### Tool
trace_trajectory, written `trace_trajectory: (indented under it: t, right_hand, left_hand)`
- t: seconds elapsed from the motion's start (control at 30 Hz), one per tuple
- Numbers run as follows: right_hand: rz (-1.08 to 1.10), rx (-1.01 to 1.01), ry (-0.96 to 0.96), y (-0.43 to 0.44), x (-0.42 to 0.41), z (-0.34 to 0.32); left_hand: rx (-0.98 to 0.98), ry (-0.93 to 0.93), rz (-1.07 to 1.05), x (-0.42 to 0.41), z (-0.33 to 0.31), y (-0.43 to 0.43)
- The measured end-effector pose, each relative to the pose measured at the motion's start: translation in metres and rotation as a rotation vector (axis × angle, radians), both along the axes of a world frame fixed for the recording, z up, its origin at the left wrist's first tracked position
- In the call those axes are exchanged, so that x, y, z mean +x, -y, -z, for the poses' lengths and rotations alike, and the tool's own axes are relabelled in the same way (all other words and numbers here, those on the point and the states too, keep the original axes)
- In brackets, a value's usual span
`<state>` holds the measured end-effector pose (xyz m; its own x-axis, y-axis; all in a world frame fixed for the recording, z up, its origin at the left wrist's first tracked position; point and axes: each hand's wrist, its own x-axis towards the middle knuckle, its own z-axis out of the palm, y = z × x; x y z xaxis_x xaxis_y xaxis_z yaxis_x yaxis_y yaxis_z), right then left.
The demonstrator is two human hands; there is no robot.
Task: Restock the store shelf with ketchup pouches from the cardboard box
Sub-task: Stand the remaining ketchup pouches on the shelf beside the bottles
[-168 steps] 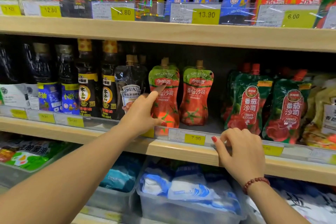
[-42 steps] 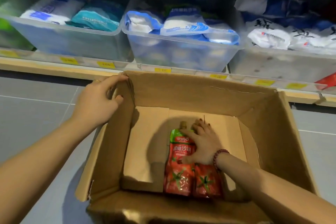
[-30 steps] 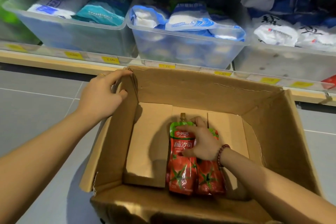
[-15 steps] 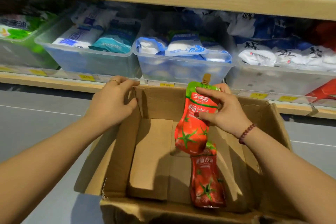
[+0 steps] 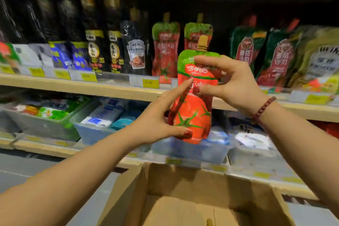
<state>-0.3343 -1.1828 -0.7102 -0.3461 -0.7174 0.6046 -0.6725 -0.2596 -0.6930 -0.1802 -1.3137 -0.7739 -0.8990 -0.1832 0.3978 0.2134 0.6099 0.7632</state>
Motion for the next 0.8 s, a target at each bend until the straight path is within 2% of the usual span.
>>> trace_trajectory:
  t: [0.1, 0.2, 0.4, 0.47, 0.67, 0.8]
  right_hand:
    - [-0.033, -0.019, 0.038, 0.014, -0.008, -0.033]
    - [-0.043, 0.007, -0.021, 0.026, -0.016, -0.056]
    - [-0.189, 0.175, 0.088, 0.035, -0.029, -0.055]
    - [-0.220, 0.211, 0.105, 0.037, -0.029, -0.045]
    - [-0.176, 0.139, 0.013, 0.057, -0.032, -0.035]
    - [-0.115, 0.070, -0.011, 0.073, -0.042, -0.040]
  left_hand:
    - [0.099, -0.055, 0.029, -0.014, -0.032, 0.016]
    - [0.107, -0.116, 0.015, -0.027, -0.057, 0.028]
    - [0.206, -0.201, -0.006, -0.047, -0.070, 0.042]
    - [0.188, -0.202, -0.002, -0.049, -0.071, 0.047]
    - [0.076, -0.183, -0.048, -0.056, -0.066, 0.063]
    - [0.004, -0.168, -0.187, -0.056, -0.069, 0.082]
